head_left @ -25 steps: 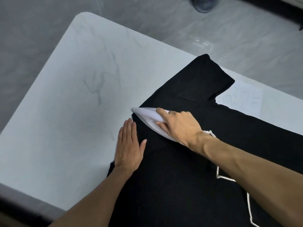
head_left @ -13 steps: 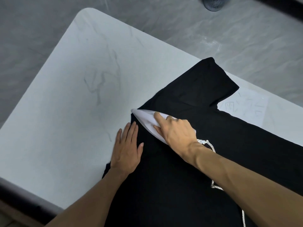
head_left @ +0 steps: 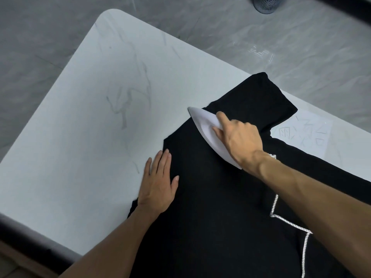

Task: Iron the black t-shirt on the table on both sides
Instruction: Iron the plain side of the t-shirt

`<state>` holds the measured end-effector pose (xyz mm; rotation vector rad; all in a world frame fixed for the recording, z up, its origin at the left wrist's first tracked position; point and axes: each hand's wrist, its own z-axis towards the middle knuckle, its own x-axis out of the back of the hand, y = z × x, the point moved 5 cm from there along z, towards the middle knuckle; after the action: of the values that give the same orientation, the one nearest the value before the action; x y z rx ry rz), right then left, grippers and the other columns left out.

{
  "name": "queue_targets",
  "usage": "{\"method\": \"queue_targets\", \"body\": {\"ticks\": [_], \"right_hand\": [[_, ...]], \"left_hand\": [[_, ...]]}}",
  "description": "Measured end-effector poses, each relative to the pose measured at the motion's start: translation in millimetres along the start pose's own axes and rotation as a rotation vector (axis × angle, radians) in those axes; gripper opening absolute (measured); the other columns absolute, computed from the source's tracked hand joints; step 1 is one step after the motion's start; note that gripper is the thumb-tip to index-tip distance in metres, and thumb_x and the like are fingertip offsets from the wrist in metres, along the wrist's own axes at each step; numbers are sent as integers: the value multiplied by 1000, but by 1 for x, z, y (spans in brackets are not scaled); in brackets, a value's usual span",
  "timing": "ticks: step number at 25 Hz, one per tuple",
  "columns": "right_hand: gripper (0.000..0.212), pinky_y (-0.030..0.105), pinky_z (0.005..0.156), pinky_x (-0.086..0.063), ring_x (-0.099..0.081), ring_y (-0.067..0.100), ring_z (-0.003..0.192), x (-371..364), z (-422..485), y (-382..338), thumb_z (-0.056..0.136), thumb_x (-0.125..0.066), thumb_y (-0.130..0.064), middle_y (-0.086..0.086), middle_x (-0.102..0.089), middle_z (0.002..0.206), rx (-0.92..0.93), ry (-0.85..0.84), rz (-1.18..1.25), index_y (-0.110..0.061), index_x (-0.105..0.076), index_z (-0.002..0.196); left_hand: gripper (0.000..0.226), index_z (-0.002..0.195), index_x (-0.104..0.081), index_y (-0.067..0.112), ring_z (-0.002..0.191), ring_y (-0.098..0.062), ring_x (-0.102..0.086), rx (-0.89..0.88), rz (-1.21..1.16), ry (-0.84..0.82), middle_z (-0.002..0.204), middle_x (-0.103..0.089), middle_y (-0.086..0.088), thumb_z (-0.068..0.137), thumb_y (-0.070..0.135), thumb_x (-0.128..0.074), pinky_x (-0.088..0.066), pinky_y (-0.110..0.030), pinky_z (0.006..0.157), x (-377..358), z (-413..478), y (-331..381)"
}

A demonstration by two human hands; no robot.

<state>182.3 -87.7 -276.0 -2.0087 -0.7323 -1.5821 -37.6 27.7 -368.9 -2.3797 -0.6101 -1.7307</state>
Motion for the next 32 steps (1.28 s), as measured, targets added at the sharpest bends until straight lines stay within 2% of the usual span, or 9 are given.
{"method": "queue_targets", "body": {"ticks": [4, 7, 9, 12, 15, 19, 23, 27, 32], "right_hand": [[44, 34, 52, -31, -61, 35, 61, -4, -19, -18, 101, -34, -45, 8, -63, 79, 103, -15, 11, -25, -35, 140], [46, 30, 42, -32, -57, 30, 46, -13, -41, -38, 96, -43, -42, 6, -60, 64, 180, -2, -50, -26, -45, 139], [44, 30, 43, -31, -59, 30, 48, -11, -34, -27, 97, -45, -40, 6, -61, 67, 149, 35, -93, -27, -43, 139], [42, 33, 53, -32, -62, 34, 64, -4, -11, 11, 102, -34, -42, 9, -65, 82, 12, 19, -24, -27, -31, 142], [41, 34, 56, -34, -49, 32, 59, 5, -2, 25, 102, -32, -44, 10, -65, 82, -59, 16, 26, -26, -31, 140], [48, 35, 58, -34, -59, 33, 68, 1, -20, 9, 103, -31, -41, 7, -62, 85, 19, -62, 61, -32, -19, 149], [56, 32, 50, -27, -40, 22, 52, -8, -21, 8, 103, -33, -33, 4, -47, 75, 12, -66, -17, -39, -5, 152], [56, 32, 48, -26, -41, 24, 52, -7, -4, 24, 102, -39, -27, 3, -46, 73, -7, -41, -44, -38, -13, 150], [57, 26, 40, -13, -36, 23, 42, -7, 3, 37, 96, -53, -25, 2, -41, 62, -34, -23, -91, -37, -28, 146]], "left_hand": [[68, 155, -13, 6, 151, -23, -11, -2, -2, 16, 163, -15, -9, 99, 44, -22, -19, -47, 122, 0, 0, 1], [67, 155, -11, 6, 151, -23, -11, 2, 0, 22, 163, -14, -10, 100, 43, -23, -17, -47, 122, -1, 0, 1], [67, 155, -13, 5, 151, -23, -13, 11, 3, 32, 163, -15, -10, 100, 43, -23, -18, -47, 122, 0, 0, 1], [67, 154, -17, 4, 150, -24, -16, 8, 10, 31, 162, -18, -11, 100, 42, -24, -18, -47, 122, -2, -1, 3], [65, 151, -25, 1, 148, -27, -23, 19, 9, 44, 159, -26, -14, 99, 36, -38, -21, -47, 121, 2, -1, 3], [45, 130, -51, -2, 132, -33, -43, 177, -142, 183, 139, -46, -19, 89, 14, -62, -35, -48, 113, 30, 13, 32], [47, 143, -38, 4, 144, -26, -30, 255, -290, 248, 153, -34, -14, 100, 18, -45, -27, -42, 119, 40, 59, 82], [64, 156, -11, 8, 152, -23, -8, 287, -123, 146, 164, -11, -11, 103, 44, -12, -11, -43, 124, 17, 76, 83], [69, 156, -9, 9, 152, -27, -8, 292, -51, 117, 164, -8, -14, 100, 49, -9, -13, -46, 123, 20, 78, 86]]}}
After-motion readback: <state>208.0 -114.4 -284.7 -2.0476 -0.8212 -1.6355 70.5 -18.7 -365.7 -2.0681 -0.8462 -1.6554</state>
